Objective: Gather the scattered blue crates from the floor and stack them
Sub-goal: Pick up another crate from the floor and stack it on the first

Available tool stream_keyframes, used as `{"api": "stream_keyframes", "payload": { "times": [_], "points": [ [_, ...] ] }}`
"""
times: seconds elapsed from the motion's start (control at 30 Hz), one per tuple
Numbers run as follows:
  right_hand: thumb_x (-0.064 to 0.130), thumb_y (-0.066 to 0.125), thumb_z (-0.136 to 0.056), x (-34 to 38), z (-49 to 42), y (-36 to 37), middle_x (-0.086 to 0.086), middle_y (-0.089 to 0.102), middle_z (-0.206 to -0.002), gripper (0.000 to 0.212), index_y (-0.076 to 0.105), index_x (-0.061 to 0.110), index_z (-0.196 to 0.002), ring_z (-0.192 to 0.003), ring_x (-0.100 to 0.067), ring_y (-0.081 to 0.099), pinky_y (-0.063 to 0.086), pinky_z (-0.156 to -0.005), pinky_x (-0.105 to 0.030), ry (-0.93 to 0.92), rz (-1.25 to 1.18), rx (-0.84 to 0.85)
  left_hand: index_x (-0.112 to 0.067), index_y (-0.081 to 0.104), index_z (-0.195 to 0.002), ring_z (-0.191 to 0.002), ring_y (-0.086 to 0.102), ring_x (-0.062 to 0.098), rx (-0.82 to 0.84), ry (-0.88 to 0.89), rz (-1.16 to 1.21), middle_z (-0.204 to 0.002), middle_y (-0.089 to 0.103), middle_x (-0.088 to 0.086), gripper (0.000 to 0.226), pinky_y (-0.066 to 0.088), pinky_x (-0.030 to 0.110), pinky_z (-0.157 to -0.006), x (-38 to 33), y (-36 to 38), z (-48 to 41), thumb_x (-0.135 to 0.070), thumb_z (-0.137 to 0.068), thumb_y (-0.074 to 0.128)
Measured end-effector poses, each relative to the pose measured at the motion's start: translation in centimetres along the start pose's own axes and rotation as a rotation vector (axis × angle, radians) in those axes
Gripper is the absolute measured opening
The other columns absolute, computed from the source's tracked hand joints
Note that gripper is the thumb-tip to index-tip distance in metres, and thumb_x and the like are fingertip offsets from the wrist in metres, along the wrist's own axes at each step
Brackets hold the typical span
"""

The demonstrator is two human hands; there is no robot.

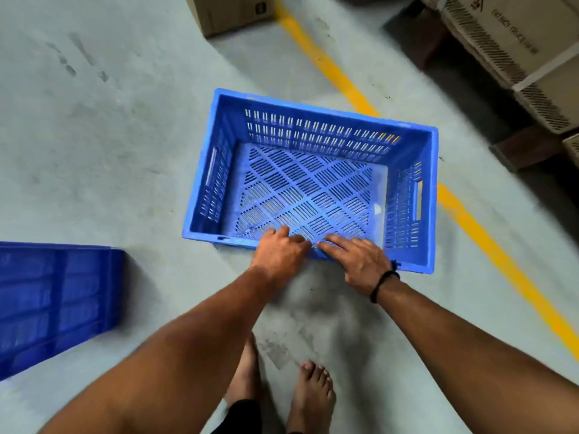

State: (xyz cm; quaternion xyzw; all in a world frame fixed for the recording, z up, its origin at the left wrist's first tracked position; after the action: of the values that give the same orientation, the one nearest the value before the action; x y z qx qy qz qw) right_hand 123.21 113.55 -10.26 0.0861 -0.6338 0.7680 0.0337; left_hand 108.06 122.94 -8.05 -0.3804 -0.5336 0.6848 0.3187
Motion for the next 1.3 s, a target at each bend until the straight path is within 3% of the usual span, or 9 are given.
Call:
{"api": "stream_keyframes", "payload": {
  "times": [0.13,0.23,0.4,0.57,0.7,0.83,0.97,1.13,1.3],
  "points": [
    [0.038,0.047,-0.082,-0.1,0.4,-0.1,0.001,0.057,-0.133,0.045,0.055,0.035,-0.126,-0.082,-0.027,0.064,0.045,-0.071,-0.037,0.045,-0.004,-0.048,-0.026,0.07,-0.089,-0.071,0.061,0.028,-0.023,0.003,0.094,-0.083,0.07,-0.006,0.041,0.041,0.03,-0.059,0.8,1.2,0.2,-0.048,-0.078,0.038],
    [0.065,0.037,-0.086,-1.4,1.1,-1.6,0.002,0.047,-0.143,0.053,0.05,0.041,-0.131,-0.111,-0.028,0.056,0.03,-0.097,-0.05,0.296,0.075,-0.117,-0.024,0.057,-0.126,-0.109,0.058,0.029,0.05,-0.184,0.153,-0.128,0.061,0.001,0.065,0.043,0.04,-0.09,3.2,0.1,-0.2,-0.062,-0.084,0.025],
    [0.062,0.018,-0.091,-2.4,-0.1,-1.4,0.001,0.018,-0.158,0.059,0.023,0.041,-0.146,-0.143,-0.034,0.019,0.001,-0.109,-0.065,0.582,0.074,0.01,-0.026,0.02,-0.15,-0.144,0.025,0.018,0.455,-0.349,0.132,-0.158,0.021,-0.005,0.064,-0.001,0.052,-0.117,3.8,1.5,0.5,-0.057,-0.095,0.011],
    [0.06,0.025,-0.093,-0.5,-0.1,1.1,0.005,-0.01,-0.159,0.062,-0.003,0.046,-0.146,-0.147,-0.024,0.0,0.003,-0.113,-0.061,0.628,-0.099,0.174,-0.03,0.012,-0.151,-0.141,0.032,0.021,0.588,-0.333,0.185,-0.158,0.02,-0.002,0.062,0.018,0.046,-0.116,3.1,1.9,2.1,-0.057,-0.096,0.01],
    [0.056,0.04,-0.091,-0.2,0.9,0.4,0.0,-0.008,-0.16,0.067,0.008,0.042,-0.148,-0.146,-0.024,0.012,0.013,-0.113,-0.057,0.587,-0.183,0.12,-0.038,-0.009,-0.149,-0.136,0.039,0.031,0.507,-0.382,0.291,-0.161,-0.002,-0.001,0.068,0.034,0.045,-0.105,4.0,1.3,2.8,-0.063,-0.093,0.021],
    [0.052,0.058,-0.08,-4.5,0.2,-2.0,-0.008,0.025,-0.155,0.073,0.032,0.031,-0.145,-0.132,-0.034,0.04,0.026,-0.108,-0.057,0.464,0.027,-0.111,-0.032,0.025,-0.147,-0.141,0.028,0.027,0.265,-0.28,-0.03,-0.158,0.019,-0.003,0.066,0.024,0.05,-0.112,8.2,0.3,1.7,-0.064,-0.091,0.018],
    [0.068,0.05,-0.08,-11.6,0.2,-2.8,0.0,0.003,-0.16,0.073,0.027,0.042,-0.144,-0.145,-0.034,-0.003,-0.007,-0.107,-0.066,0.656,0.321,0.1,-0.034,0.045,-0.137,-0.147,-0.008,0.032,0.184,-0.283,-0.289,-0.161,0.007,0.001,0.053,-0.022,0.056,-0.107,12.8,0.0,0.9,-0.057,-0.09,0.039],
    [0.007,0.065,-0.079,-14.6,0.8,-0.9,0.002,-0.017,-0.158,0.072,0.04,0.029,-0.142,-0.146,-0.034,-0.001,0.029,-0.11,-0.049,0.687,0.056,0.105,-0.02,0.043,-0.14,-0.144,-0.019,0.037,0.256,-0.423,-0.29,-0.16,-0.004,0.01,0.051,-0.001,0.059,-0.114,17.0,0.6,1.1,-0.021,-0.089,0.048],
    [-0.017,0.055,-0.072,-13.9,1.7,-1.5,-0.002,-0.008,-0.159,0.075,0.046,0.017,-0.139,-0.146,-0.035,0.002,0.034,-0.106,-0.043,0.635,-0.142,-0.066,-0.015,0.048,-0.135,-0.143,-0.016,0.042,0.178,-0.42,-0.217,-0.159,-0.003,0.018,0.049,-0.002,0.05,-0.117,16.4,0.3,1.7,-0.006,-0.087,0.039]
  ]
}}
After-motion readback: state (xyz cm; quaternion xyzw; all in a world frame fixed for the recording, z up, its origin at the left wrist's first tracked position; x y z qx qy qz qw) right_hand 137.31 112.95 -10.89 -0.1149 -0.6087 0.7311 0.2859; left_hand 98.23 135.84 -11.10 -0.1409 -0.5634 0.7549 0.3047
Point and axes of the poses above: each hand's wrist, its own z-axis away from the middle knuckle, its own y-axis out of the palm, x = y × z, the point moved 3 cm from there along -z, towards the middle knuckle
